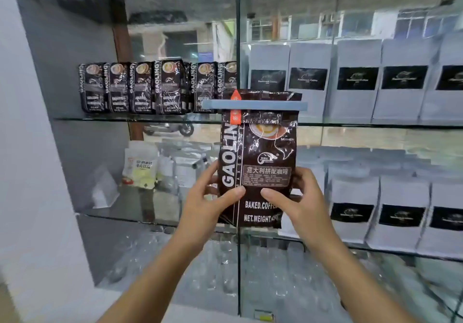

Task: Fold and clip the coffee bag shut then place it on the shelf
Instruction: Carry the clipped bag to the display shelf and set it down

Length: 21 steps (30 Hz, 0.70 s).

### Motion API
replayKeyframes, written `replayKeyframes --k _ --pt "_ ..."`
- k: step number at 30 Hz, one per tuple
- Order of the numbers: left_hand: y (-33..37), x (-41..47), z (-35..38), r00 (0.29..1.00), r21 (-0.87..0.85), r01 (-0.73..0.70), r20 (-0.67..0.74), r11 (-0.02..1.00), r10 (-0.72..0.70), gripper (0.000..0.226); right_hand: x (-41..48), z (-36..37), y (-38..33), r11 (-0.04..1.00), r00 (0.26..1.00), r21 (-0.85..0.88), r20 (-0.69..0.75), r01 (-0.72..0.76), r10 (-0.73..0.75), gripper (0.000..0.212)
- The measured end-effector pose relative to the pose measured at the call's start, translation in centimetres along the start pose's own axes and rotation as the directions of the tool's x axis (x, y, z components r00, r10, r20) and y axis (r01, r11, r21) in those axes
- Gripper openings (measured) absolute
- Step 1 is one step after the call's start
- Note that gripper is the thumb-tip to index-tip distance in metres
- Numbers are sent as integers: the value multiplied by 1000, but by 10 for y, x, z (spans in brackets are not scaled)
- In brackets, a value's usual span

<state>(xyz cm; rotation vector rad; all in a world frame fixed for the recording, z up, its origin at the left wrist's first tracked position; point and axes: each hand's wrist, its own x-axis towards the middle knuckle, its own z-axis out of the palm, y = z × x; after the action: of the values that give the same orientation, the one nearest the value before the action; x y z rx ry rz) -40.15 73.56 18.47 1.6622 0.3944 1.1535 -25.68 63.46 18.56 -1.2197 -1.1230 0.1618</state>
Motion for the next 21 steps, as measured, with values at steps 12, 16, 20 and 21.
replayKeyframes --k 12,16,20,21 --pt "-7 187 -97 959 143 -180 -196 973 206 73 208 122 39 966 971 160 97 202 -219 37" --pt "-10 248 -117 954 233 -229 -137 945 265 64 272 143 45 961 959 160 137 226 -249 37" --pt "-19 305 -134 950 285 -263 -92 922 300 61 327 162 56 967 955 95 158 236 -249 39" --pt "-23 320 -139 951 306 -262 -81 915 299 64 338 166 59 969 956 72 159 237 -246 39"
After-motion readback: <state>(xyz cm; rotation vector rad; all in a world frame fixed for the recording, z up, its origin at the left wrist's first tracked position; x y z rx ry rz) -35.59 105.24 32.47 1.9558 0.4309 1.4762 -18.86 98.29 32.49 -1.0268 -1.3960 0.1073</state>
